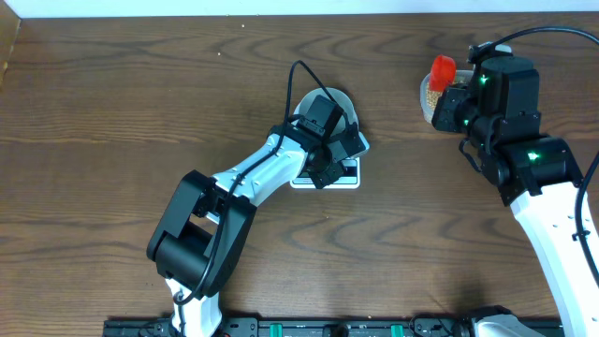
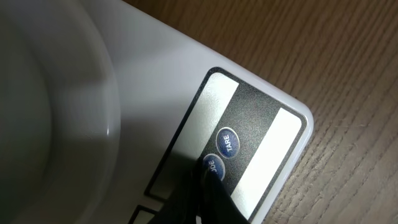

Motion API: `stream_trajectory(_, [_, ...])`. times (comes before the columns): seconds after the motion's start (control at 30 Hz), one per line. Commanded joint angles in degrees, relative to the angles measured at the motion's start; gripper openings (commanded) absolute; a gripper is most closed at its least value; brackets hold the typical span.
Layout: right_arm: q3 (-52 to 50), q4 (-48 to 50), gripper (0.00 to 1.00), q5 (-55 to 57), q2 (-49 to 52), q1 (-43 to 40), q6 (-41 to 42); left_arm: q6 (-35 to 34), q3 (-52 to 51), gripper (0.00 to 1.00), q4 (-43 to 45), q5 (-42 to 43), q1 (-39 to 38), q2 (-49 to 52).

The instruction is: Scoop item into bowl and weigh 50g on scale

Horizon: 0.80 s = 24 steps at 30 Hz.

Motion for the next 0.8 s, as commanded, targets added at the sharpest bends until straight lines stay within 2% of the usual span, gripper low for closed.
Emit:
stream_trajectory(0.0, [1.42, 0.33, 0.01, 0.48, -0.02, -0.46, -0.39, -0.31, -0.46, 0.07, -0.17, -0.68, 0.0, 3.19])
stream_trajectory(0.77, [1.42, -0.02, 0.01, 0.48, -0.02, -0.46, -0.39, -0.28, -0.46, 0.07, -1.27, 0.98, 1.86, 3.58])
